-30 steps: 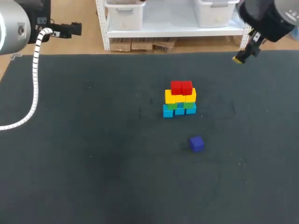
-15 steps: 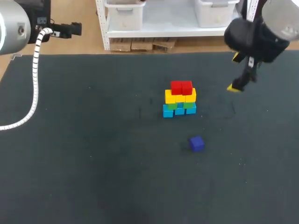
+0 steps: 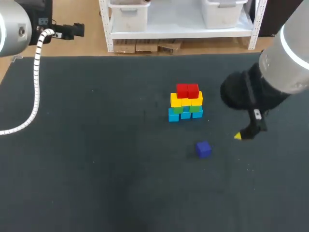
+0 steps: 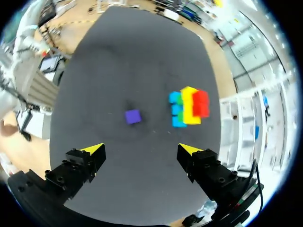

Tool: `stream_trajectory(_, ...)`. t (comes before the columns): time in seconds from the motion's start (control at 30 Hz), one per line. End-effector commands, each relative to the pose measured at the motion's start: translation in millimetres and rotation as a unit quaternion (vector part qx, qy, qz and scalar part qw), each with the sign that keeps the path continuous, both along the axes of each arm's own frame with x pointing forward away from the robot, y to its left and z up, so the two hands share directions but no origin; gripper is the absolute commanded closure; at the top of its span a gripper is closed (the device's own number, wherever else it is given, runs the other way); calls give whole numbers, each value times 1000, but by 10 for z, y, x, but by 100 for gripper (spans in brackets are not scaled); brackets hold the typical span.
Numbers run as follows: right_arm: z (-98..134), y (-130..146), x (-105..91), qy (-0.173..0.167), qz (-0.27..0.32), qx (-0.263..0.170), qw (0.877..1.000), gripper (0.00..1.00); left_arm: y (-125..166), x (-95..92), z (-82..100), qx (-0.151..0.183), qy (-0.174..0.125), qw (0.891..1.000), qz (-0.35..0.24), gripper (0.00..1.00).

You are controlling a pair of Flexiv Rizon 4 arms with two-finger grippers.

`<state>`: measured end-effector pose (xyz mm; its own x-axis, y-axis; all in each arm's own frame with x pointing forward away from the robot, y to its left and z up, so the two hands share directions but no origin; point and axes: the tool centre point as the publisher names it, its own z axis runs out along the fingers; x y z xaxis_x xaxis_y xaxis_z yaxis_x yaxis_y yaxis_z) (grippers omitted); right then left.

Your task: Place the blue cubes, place green cubes on the blue cubes, place the yellow cubes on the green cubes, then place the red cubes on the yellow cubes, and place purple cube on the red cubes.

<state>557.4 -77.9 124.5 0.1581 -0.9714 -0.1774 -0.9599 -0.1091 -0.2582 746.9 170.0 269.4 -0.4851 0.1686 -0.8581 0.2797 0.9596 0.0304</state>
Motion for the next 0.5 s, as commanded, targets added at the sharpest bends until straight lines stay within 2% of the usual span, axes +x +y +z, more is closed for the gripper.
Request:
stream_trajectory(0.03, -142, 148, 32, 41, 31, -5, 999, 0, 16, 9, 3, -1, 2, 1000, -4, 0)
stream_trajectory(0.23, -487, 366, 58, 75, 75, -14, 994, 0, 16, 9, 3, -1, 2, 1000, -4, 0)
stream_trajectory(0.5, -779, 482, 14, 102, 113, -48, 987, 0, 16, 9, 3, -1, 2, 1000, -4, 0)
